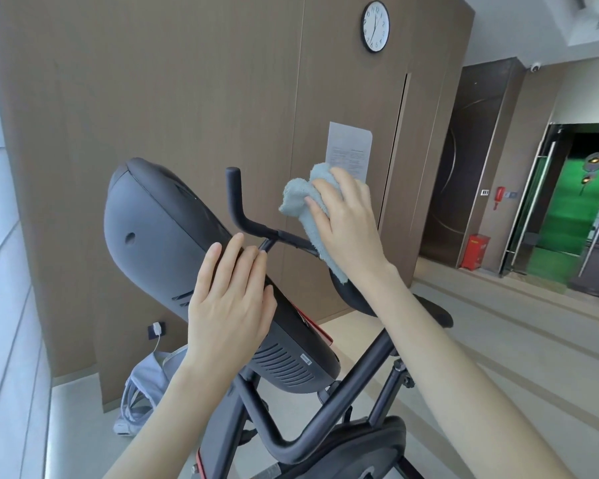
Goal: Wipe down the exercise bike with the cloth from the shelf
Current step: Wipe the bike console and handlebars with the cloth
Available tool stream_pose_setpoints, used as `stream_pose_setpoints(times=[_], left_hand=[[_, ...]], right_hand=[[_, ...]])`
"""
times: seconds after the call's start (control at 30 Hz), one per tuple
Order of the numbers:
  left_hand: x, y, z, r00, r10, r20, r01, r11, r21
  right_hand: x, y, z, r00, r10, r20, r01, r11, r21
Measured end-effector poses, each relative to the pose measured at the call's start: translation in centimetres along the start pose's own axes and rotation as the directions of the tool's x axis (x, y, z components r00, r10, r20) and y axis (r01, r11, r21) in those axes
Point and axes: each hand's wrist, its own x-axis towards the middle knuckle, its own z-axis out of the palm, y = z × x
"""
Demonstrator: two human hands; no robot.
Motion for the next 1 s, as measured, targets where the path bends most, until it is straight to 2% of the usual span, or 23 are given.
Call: stream_pose_setpoints(times=[0.17,0.33,0.57,0.63,0.8,1.0], left_hand=[[-0.1,-0.1,0.0,1.0,-0.003,-0.004,0.003,1.0,-0.013],[0.0,0.2,-0.2,1.0,-0.012,0.003,0.012,1.0,-0.029],[0.1,0.2,-0.4,1.0,-0.008,0.007,0.008,1.0,-0.017],[0.2,0.3,-0.3,1.0,-0.011,0.005,0.012,1.0,-0.017],[0.3,0.5,-0.4,1.0,-0.021,0.007,0.021,1.0,-0.007],[0.3,0.7,-0.7,0.999,-0.04,0.022,0.04,0.999,-0.012]], right_hand=[[-3.7,0.3,0.7,0.998,0.064,0.013,-0.064,0.998,-0.004],[-8.3,0.9,0.7,0.993,0.041,0.109,-0.025,0.989,-0.147],[-4.0,0.0,0.3,0.989,0.094,0.112,-0.085,0.993,-0.076],[-1.7,0.1,-0.2,0.985,0.068,0.159,-0.061,0.997,-0.045],[2.8,0.9,-1.0,0.958,-0.001,0.286,0.042,0.989,-0.139],[-0.1,0.3,0.0,0.997,0.01,0.082,-0.006,0.999,-0.045]])
